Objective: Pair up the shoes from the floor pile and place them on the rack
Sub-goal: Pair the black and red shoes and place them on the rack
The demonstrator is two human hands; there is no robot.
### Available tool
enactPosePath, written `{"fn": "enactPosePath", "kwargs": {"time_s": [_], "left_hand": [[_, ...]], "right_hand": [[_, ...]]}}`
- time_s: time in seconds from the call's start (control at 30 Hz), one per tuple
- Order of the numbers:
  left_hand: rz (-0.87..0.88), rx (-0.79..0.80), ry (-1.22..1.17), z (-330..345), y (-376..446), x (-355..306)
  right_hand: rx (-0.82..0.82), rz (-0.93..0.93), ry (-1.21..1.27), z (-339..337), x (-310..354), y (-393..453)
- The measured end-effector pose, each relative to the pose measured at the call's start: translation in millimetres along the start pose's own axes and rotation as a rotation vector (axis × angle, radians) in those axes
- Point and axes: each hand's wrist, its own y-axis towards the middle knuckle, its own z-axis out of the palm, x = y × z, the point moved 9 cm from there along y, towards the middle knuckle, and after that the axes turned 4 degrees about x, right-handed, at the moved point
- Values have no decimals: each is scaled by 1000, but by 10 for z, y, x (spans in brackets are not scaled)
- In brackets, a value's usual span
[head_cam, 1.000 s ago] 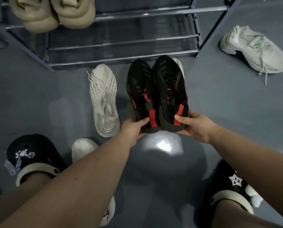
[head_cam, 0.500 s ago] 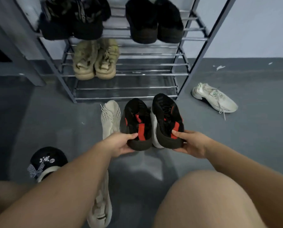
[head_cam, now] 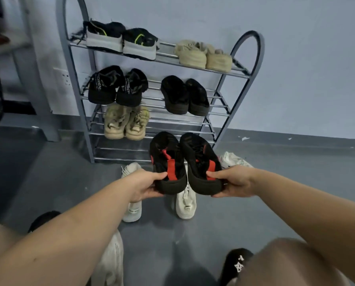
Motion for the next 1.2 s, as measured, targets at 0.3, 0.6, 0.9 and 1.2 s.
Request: {"fn": "enactPosePath", "kwargs": {"time_s": [0.3, 0.6, 0.9, 1.2], "left_hand": [[34, -80, 27, -278, 292, -96], [35, -84, 95, -342, 1016, -423], [57, -116, 104, -320, 1805, -927], [154, -214, 72, -396, 2259, -827]], "right_hand": [[-40, -54, 9, 122, 58, 338], [-31, -58, 161, -261, 150, 962], [-129, -165, 108, -677, 747, 1700], [-192, -171, 174, -791, 847, 2123]]}}
